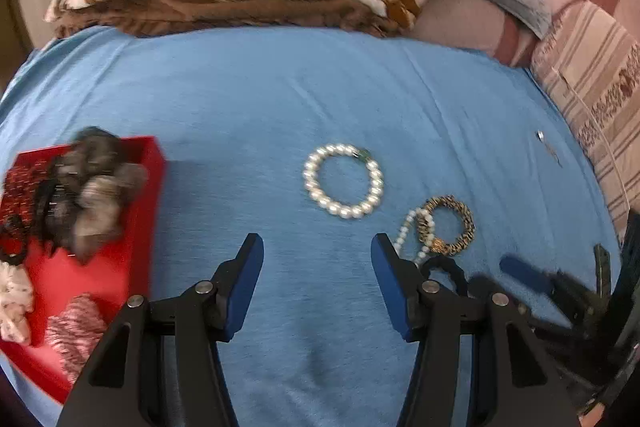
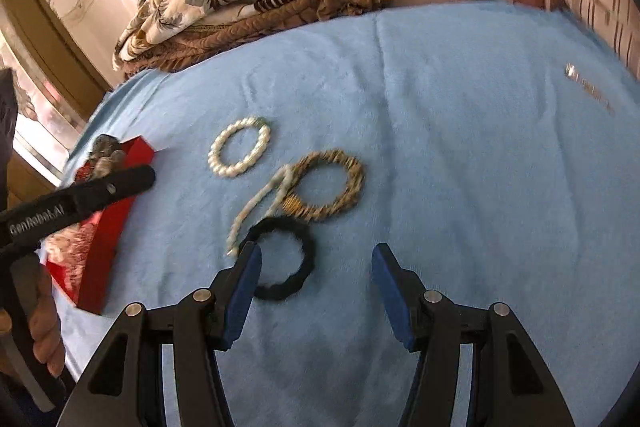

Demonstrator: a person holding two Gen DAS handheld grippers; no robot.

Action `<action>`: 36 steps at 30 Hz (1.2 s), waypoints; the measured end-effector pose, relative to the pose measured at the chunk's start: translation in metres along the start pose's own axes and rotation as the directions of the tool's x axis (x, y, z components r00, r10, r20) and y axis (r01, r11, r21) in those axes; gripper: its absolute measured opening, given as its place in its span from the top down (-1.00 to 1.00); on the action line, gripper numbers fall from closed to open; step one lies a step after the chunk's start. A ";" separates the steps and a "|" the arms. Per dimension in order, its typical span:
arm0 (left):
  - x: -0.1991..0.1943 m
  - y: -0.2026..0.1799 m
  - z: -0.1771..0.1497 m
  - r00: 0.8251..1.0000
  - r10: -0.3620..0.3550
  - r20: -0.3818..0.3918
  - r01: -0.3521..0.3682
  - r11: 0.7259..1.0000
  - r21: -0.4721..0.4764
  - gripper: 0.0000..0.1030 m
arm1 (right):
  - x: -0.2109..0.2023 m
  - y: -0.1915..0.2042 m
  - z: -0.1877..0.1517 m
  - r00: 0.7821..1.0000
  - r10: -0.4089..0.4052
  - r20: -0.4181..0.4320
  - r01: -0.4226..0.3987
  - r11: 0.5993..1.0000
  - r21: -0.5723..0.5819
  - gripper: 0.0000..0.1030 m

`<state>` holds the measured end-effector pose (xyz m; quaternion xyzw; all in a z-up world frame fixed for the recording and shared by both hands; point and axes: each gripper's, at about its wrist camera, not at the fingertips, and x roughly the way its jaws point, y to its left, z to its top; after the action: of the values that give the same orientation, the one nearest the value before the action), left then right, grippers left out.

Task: Organize jewelry
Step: 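Move both grippers away from the tray toward the loose bracelets, then grasp thin pearl strand bracelet with left gripper while right gripper grasps leopard-print bracelet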

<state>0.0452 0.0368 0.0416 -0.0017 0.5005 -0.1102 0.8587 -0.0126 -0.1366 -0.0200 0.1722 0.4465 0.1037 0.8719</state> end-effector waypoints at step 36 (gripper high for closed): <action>0.051 -0.029 -0.011 0.992 -0.123 -0.034 0.126 0.988 0.094 0.22 | 0.042 -0.033 0.037 0.998 0.058 -0.019 -0.055 0.993 0.108 0.58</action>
<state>0.0549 -0.0003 -0.0046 0.0099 0.5057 -0.1874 0.8420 0.0426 -0.1609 -0.0445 0.2301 0.4560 0.1063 0.8531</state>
